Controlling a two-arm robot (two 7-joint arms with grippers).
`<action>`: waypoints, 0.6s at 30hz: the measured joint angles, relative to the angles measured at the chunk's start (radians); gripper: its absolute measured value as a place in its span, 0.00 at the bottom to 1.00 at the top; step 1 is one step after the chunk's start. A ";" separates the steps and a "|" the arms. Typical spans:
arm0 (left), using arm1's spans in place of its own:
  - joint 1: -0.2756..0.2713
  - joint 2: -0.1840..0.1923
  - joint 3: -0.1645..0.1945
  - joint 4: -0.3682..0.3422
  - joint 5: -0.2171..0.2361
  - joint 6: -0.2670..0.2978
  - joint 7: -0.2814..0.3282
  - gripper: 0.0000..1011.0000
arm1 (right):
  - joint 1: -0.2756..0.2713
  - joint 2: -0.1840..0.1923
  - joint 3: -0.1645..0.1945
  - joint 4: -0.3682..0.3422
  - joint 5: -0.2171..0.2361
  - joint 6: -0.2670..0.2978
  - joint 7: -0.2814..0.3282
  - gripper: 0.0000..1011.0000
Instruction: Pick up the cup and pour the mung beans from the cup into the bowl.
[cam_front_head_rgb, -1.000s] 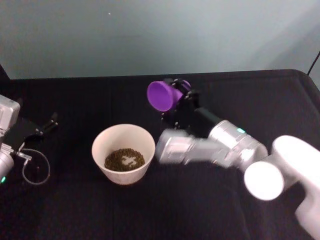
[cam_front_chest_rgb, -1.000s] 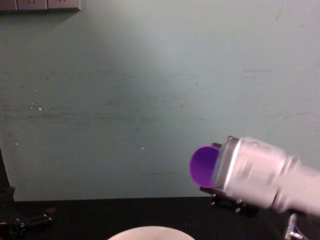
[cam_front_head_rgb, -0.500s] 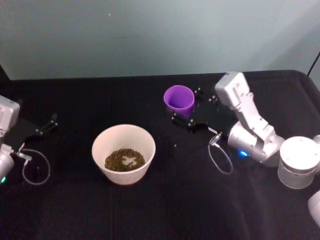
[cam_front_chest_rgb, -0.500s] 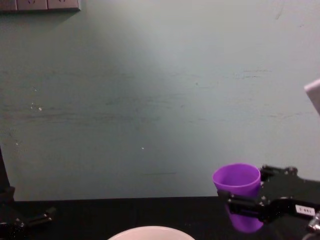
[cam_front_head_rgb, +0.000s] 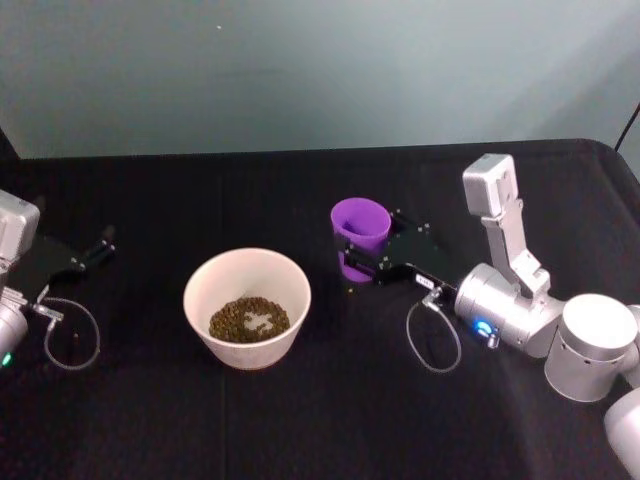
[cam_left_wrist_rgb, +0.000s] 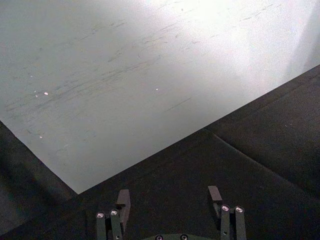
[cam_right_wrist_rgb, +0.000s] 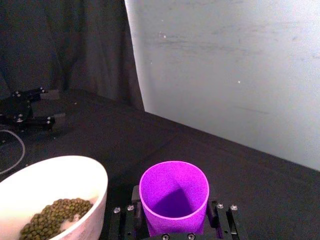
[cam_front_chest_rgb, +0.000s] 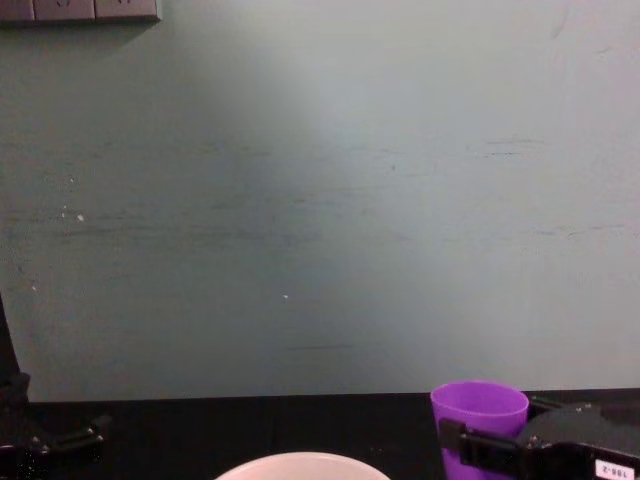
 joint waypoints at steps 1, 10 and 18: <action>0.000 0.000 0.000 0.000 0.000 0.000 0.000 1.00 | 0.001 0.001 -0.004 0.006 0.007 0.000 0.003 0.73; 0.000 0.000 0.000 0.000 0.000 0.000 0.000 1.00 | 0.004 0.013 -0.031 0.024 0.021 -0.018 0.012 0.73; 0.000 0.000 0.000 0.000 0.000 0.000 0.000 1.00 | 0.010 0.019 -0.043 0.035 0.069 0.009 0.023 0.73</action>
